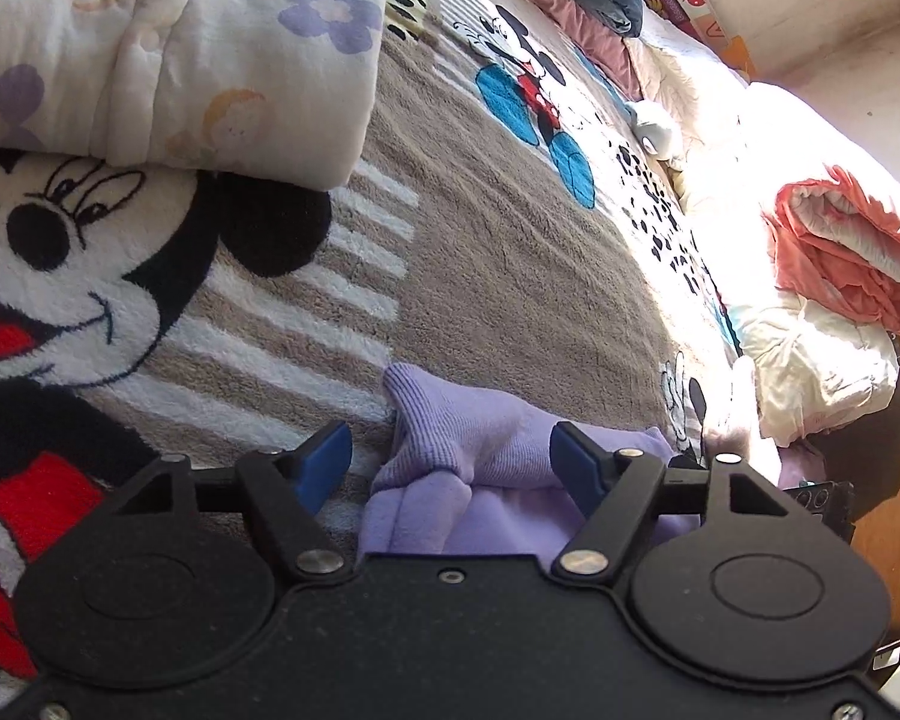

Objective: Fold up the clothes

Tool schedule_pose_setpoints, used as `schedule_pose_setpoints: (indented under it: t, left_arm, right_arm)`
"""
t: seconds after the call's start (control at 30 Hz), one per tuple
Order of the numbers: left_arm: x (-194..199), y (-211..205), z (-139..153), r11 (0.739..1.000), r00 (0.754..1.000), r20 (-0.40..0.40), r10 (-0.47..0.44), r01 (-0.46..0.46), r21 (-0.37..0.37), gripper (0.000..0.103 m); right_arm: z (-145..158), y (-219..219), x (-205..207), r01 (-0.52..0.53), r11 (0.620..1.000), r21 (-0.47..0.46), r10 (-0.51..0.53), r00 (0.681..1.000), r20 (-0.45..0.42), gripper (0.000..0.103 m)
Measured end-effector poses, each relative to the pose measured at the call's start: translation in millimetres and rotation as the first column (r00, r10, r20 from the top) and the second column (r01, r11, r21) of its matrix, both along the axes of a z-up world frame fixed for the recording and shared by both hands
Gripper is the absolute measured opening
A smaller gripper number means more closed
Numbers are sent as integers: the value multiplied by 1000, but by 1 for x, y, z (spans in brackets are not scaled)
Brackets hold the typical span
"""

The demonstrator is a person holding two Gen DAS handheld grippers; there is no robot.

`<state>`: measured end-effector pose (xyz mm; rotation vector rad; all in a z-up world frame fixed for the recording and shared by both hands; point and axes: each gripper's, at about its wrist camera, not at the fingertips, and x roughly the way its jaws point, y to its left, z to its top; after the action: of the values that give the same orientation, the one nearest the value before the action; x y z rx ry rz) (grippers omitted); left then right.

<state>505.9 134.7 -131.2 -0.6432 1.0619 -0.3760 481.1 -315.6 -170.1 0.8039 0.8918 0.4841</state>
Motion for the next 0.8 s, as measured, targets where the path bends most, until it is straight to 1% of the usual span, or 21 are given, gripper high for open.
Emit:
schedule_pose_setpoints:
  t: [0.03,0.07,0.1,0.13,0.17,0.2,0.23,0.3,0.33,0.37,0.4,0.5,0.53,0.6,0.67,0.8]
  left_arm:
    - [1,-3,1,1000,1000,2,2,-2,6,63]
    - [0,-8,3,999,1000,17,0,-1,46,39]
    - [-1,-14,6,996,999,35,-7,4,88,20]
    - [-4,-18,9,994,998,61,-26,19,111,13]
    - [-7,-23,13,991,995,90,-46,34,133,11]
    - [-14,-24,21,989,982,168,-81,58,138,10]
    - [-22,-25,28,986,963,245,-115,81,145,10]
    - [-36,-25,39,981,909,382,-167,113,160,9]
    - [-43,-24,43,979,877,443,-185,123,165,9]
    - [-48,-21,43,980,852,489,-185,127,150,9]
    - [-49,-16,41,983,843,509,-172,117,139,9]
    - [-45,-2,29,992,845,521,-121,87,88,9]
    - [-42,-1,24,993,850,514,-114,83,83,10]
    - [-38,3,15,995,861,499,-100,74,73,10]
    - [-33,7,7,996,871,483,-87,64,63,10]
    - [-21,9,-9,997,913,403,-68,45,68,10]
  right_arm:
    - [1,1,0,0,1000,-23,0,1000,6,41]
    - [2,2,0,1,999,-49,0,1000,13,31]
    - [3,3,-1,9,998,-58,-7,1000,26,29]
    - [2,3,-2,9,999,-33,-8,999,35,21]
    - [5,3,-4,7,1000,-19,-6,998,55,17]
    - [7,3,-7,5,1000,-6,-5,997,76,16]
    - [11,3,-11,1,1000,0,-1,995,102,16]
    - [22,-7,-24,14,998,58,-24,981,192,15]
    - [26,-11,-31,22,997,78,-40,970,239,15]
    - [30,-17,-37,27,995,99,-55,955,292,15]
    - [34,-24,-44,31,992,121,-72,936,344,15]
    - [36,-38,-47,41,990,132,-90,917,389,14]
    - [35,-40,-45,41,992,120,-85,917,391,14]
    - [32,-41,-39,36,996,85,-65,925,374,14]
    - [26,-38,-33,42,998,39,-53,939,340,13]
    - [6,-29,-24,56,998,-30,-45,962,270,13]
